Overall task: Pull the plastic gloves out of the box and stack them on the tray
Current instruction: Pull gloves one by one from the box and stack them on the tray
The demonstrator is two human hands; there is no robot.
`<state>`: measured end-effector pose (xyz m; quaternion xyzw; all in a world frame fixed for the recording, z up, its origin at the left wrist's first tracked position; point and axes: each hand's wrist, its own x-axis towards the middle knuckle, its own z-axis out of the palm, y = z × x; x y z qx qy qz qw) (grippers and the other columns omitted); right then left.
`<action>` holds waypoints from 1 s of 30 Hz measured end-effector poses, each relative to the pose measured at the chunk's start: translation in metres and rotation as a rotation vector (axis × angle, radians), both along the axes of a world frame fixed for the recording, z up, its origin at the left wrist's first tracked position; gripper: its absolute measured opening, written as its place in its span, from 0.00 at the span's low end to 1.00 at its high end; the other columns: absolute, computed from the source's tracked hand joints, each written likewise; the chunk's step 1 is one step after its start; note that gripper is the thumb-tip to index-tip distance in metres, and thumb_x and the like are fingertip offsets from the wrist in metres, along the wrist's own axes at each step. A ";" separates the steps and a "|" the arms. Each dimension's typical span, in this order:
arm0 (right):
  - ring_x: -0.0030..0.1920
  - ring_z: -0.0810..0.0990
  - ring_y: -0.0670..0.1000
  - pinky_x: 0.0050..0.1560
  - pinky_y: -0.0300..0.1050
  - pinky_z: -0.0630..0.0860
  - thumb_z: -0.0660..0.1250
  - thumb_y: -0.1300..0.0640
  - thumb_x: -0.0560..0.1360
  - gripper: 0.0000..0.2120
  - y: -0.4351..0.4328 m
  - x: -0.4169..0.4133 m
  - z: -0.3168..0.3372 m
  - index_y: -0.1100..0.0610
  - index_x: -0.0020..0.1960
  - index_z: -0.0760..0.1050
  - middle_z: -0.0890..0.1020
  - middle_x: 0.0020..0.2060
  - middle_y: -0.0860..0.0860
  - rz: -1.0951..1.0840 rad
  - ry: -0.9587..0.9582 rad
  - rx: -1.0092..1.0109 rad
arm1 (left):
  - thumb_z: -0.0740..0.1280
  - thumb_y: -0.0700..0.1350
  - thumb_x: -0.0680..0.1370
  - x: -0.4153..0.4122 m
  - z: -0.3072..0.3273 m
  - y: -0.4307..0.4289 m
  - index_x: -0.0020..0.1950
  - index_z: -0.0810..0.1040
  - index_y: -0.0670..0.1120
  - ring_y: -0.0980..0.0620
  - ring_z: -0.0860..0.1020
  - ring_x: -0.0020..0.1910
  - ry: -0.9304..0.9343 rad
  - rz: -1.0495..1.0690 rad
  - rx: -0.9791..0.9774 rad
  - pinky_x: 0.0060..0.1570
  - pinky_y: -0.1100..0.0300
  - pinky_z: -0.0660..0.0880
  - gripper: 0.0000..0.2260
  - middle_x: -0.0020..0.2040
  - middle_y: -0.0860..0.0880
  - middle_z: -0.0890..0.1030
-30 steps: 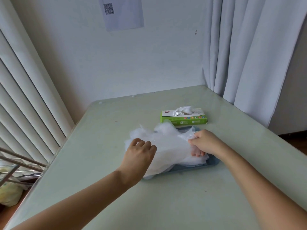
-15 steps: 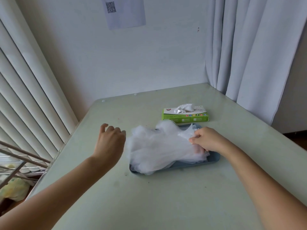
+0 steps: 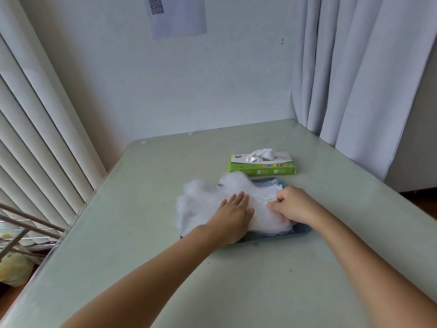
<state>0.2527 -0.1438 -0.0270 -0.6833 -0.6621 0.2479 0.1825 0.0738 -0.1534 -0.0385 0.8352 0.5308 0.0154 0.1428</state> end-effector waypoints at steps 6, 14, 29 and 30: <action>0.49 0.75 0.53 0.48 0.42 0.68 0.72 0.59 0.72 0.11 0.001 -0.001 0.001 0.59 0.51 0.74 0.75 0.48 0.52 -0.016 -0.052 0.641 | 0.44 0.56 0.83 -0.006 -0.015 0.007 0.79 0.41 0.49 0.48 0.41 0.77 0.123 -0.002 0.006 0.73 0.45 0.39 0.26 0.79 0.50 0.40; 0.76 0.41 0.43 0.69 0.33 0.37 0.50 0.48 0.83 0.28 0.010 -0.021 -0.027 0.51 0.78 0.43 0.45 0.77 0.45 0.491 -0.152 0.040 | 0.45 0.61 0.81 -0.009 -0.019 0.011 0.77 0.36 0.43 0.51 0.39 0.77 0.139 0.038 0.026 0.75 0.47 0.39 0.33 0.79 0.48 0.39; 0.75 0.30 0.51 0.75 0.53 0.35 0.52 0.27 0.71 0.42 0.008 -0.008 -0.021 0.40 0.76 0.36 0.32 0.75 0.45 0.464 -0.407 -0.117 | 0.49 0.77 0.68 -0.059 -0.002 -0.001 0.77 0.33 0.49 0.50 0.39 0.77 0.223 0.329 -0.124 0.68 0.32 0.38 0.50 0.77 0.47 0.35; 0.75 0.30 0.51 0.75 0.53 0.35 0.53 0.27 0.71 0.42 0.008 -0.008 -0.019 0.40 0.76 0.36 0.33 0.75 0.45 0.464 -0.408 -0.118 | 0.52 0.77 0.68 -0.062 0.001 0.001 0.77 0.34 0.49 0.50 0.40 0.77 0.213 0.318 -0.151 0.68 0.31 0.40 0.51 0.78 0.48 0.35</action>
